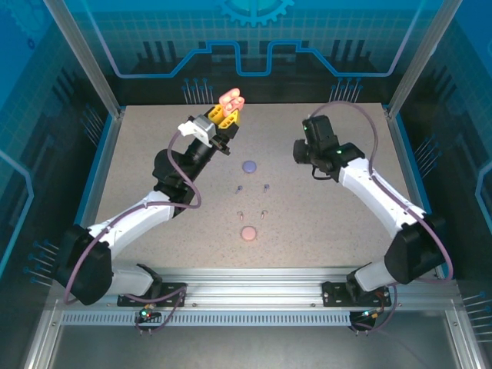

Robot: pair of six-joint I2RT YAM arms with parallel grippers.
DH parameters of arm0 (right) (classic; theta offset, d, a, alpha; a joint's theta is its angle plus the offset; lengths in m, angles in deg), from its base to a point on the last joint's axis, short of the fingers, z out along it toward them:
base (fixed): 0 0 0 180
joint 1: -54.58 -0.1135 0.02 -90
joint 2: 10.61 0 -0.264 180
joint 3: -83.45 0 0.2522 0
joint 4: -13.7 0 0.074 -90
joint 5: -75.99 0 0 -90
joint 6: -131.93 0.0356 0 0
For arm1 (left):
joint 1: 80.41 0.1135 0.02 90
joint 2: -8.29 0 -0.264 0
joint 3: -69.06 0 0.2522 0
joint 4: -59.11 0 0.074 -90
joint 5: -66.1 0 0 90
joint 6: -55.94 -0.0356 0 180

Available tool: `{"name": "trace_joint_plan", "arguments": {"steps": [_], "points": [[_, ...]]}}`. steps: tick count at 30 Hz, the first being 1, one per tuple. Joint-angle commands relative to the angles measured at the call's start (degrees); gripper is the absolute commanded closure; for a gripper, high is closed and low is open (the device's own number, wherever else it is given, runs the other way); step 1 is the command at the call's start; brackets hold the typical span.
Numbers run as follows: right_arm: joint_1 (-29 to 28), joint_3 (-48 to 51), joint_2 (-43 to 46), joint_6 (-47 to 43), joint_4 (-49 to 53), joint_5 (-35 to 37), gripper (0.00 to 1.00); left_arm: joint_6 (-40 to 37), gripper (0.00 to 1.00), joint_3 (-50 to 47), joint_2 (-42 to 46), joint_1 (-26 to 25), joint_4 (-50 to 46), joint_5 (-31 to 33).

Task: Insert wireless bluetooth earbuds into charging case

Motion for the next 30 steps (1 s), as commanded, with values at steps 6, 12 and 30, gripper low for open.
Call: {"name": "trace_joint_plan", "arguments": {"steps": [6, 12, 30], "points": [[-5.6, -11.5, 4.6, -5.6, -3.6, -0.7, 0.72, 0.7, 1.0, 2.4, -0.8, -0.2, 2.7, -1.3], [-8.0, -15.8, 6.6, -6.2, -8.2, -5.1, 0.72, 0.9, 1.0, 2.5, -1.2, -0.3, 2.7, -1.5], [-11.4, -20.3, 5.0, -5.8, -20.8, -16.7, 0.71, 1.4, 1.0, 3.4, -3.1, -1.5, 1.8, -2.2]]}}
